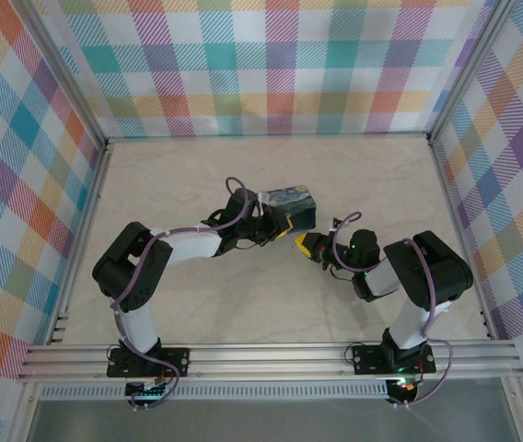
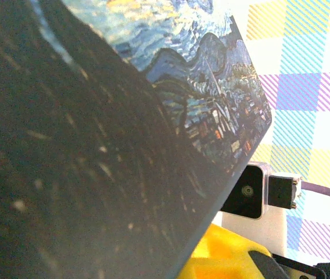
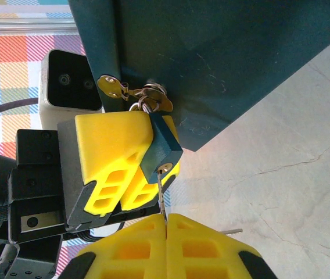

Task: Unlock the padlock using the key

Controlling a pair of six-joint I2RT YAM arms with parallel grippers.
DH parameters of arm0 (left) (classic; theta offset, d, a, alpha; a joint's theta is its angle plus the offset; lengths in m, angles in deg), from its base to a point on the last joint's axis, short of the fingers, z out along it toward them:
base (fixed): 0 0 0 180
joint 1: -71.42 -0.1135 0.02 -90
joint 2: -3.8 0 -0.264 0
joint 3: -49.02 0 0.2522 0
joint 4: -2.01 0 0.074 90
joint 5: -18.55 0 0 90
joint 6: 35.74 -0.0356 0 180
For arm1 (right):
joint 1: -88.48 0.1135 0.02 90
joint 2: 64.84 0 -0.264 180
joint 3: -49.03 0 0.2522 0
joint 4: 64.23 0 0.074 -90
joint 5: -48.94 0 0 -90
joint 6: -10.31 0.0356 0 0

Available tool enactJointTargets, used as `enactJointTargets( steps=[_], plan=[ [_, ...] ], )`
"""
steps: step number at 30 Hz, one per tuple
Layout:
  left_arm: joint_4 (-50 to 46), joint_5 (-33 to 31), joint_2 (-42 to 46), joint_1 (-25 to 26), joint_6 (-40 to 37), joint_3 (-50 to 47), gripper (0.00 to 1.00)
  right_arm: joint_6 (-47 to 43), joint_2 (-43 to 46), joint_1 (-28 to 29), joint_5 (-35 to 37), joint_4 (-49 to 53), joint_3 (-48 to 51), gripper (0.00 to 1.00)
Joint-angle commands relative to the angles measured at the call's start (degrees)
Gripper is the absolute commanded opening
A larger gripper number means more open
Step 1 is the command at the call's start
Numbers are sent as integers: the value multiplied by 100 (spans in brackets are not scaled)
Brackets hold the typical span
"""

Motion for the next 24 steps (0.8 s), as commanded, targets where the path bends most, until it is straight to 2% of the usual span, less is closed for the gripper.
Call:
enactJointTargets(
  steps=[1, 24],
  plan=[
    [275, 125, 32, -16, 100, -73, 9, 63, -19, 27, 72, -347, -135, 0],
    [436, 124, 67, -25, 197, -111, 9, 17, 68, 21, 61, -315, -54, 0]
  ],
)
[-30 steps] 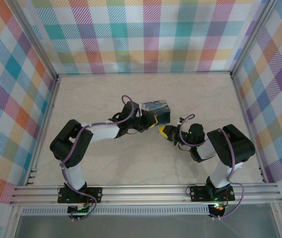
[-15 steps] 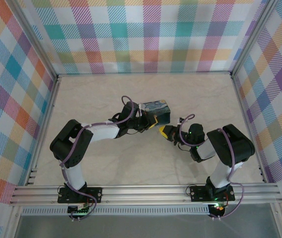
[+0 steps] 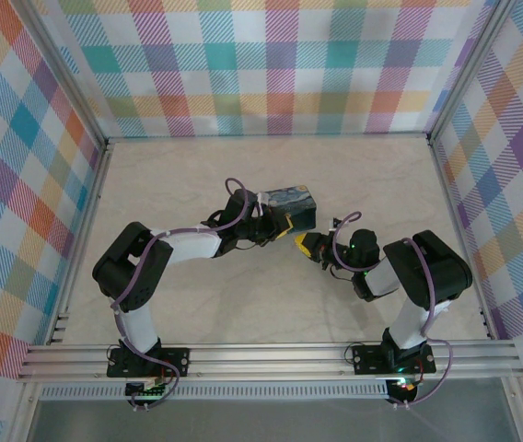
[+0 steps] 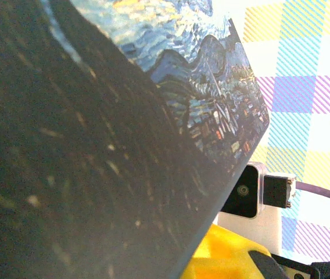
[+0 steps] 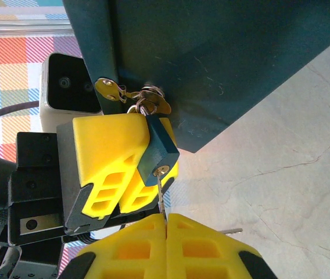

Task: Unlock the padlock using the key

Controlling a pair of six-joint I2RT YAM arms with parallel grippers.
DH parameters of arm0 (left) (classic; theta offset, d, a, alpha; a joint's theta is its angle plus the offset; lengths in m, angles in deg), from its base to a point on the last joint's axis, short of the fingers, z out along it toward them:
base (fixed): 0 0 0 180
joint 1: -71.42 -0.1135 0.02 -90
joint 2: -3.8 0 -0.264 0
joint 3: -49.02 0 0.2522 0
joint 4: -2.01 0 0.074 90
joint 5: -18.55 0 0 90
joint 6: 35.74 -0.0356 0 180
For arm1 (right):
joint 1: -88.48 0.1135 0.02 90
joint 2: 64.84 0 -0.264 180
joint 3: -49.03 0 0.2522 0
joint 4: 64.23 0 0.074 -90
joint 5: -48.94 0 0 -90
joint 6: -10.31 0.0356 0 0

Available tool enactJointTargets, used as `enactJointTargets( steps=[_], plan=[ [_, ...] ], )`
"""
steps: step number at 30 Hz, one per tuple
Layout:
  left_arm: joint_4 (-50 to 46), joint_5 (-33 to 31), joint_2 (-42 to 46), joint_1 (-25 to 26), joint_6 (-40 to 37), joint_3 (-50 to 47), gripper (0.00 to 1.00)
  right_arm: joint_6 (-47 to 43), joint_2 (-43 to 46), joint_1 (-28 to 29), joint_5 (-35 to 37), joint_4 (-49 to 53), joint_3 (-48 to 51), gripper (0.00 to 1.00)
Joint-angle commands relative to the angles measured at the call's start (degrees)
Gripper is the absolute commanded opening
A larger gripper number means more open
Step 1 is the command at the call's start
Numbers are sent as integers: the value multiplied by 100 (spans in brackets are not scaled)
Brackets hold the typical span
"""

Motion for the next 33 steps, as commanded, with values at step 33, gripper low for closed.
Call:
enactJointTargets(
  steps=[33],
  plan=[
    [764, 344, 85, -14, 231, -226, 9, 1822, -34, -60, 868, -347, -125, 0]
  ],
)
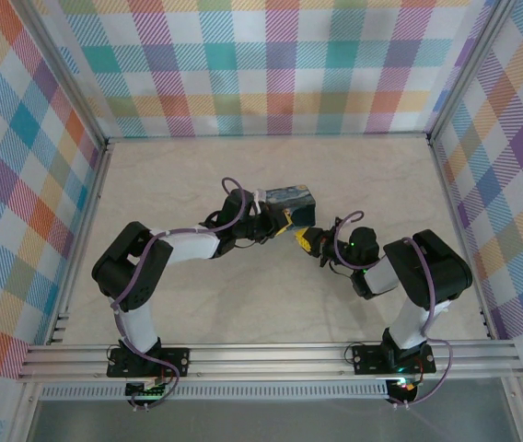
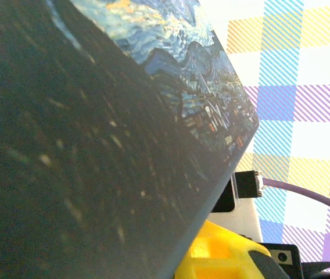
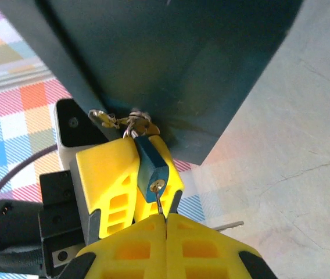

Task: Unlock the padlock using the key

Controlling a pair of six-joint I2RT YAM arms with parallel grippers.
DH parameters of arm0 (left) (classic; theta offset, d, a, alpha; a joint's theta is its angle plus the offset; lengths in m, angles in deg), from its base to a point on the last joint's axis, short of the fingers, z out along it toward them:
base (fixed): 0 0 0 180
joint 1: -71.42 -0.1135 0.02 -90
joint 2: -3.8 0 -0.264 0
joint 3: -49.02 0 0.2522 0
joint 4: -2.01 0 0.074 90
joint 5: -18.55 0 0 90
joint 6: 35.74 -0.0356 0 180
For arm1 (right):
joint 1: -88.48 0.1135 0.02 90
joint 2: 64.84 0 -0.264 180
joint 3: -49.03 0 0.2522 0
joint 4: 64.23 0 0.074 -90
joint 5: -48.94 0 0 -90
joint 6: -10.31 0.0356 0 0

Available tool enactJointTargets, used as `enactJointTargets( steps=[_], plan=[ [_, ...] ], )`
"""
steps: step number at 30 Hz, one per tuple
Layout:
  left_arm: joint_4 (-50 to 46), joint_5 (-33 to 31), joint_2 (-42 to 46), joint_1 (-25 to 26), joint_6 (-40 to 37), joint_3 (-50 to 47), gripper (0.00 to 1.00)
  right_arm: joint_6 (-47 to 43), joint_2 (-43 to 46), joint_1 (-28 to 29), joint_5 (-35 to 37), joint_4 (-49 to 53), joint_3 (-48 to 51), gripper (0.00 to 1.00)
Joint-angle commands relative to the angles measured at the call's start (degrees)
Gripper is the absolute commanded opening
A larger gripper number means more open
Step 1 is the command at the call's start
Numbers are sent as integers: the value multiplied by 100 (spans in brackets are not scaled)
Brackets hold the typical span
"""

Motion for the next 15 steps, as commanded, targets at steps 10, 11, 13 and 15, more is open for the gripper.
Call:
enactJointTargets(
  steps=[10, 11, 13, 15],
  plan=[
    [320, 295, 140, 73, 88, -91, 9, 208, -12, 161, 418, -341, -184, 0],
    [337, 290, 130, 73, 93, -90, 9, 178, -16, 185, 412, -341, -188, 0],
    [355, 281, 129, 73, 112, -92, 9, 125, -24, 223, 442, -333, -184, 0],
    [373, 276, 130, 73, 134, -91, 9, 9, 9, 259, 494, -322, -177, 0]
  ],
)
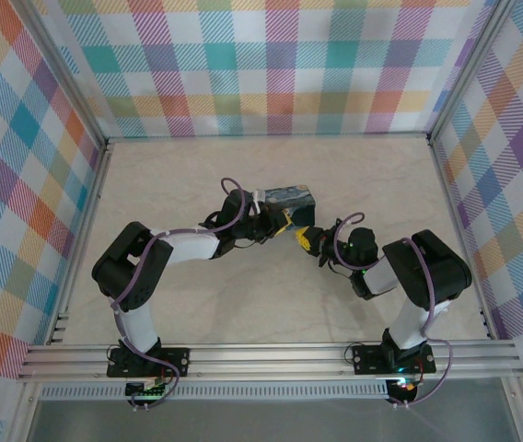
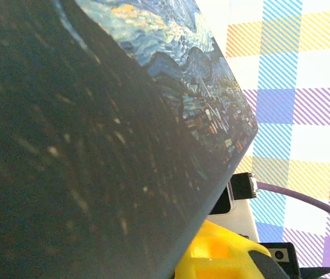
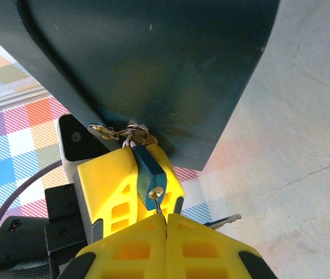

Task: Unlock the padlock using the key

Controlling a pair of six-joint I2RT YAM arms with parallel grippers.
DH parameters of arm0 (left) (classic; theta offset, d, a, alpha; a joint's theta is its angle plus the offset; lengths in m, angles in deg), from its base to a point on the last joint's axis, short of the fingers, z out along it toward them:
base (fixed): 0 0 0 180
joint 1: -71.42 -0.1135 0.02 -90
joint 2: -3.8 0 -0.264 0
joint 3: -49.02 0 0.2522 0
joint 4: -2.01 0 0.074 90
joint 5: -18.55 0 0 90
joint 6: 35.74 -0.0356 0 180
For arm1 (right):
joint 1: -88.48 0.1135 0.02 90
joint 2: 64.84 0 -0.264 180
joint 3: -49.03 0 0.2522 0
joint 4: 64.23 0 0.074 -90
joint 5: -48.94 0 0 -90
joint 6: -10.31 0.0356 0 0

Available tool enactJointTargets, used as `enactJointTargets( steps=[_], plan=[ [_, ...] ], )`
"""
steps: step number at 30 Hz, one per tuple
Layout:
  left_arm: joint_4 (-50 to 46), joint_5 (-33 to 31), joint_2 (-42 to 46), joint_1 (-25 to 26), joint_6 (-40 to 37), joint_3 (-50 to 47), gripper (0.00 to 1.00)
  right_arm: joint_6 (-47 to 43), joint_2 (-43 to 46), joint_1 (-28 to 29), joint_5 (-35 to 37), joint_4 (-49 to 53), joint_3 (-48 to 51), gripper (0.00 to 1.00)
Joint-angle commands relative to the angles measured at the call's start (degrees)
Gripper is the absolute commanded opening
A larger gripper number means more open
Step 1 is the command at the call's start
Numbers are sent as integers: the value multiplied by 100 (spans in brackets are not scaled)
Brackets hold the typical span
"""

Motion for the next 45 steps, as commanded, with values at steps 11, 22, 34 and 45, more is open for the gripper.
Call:
enactJointTargets(
  steps=[11, 22, 34, 45],
  plan=[
    [400, 351, 121, 84, 228, -58, 9, -963, 337, 216, 651, -71, -126, 0],
    [431, 360, 103, 110, 240, -53, 9, -86, -43, 329, 601, -350, -252, 0],
    [488, 378, 118, 120, 255, -82, 8, 440, 136, 515, 1255, -350, -221, 0],
    [501, 553, 146, 129, 229, -115, 7, -574, -45, 495, 1088, -257, -540, 0]
  ],
)
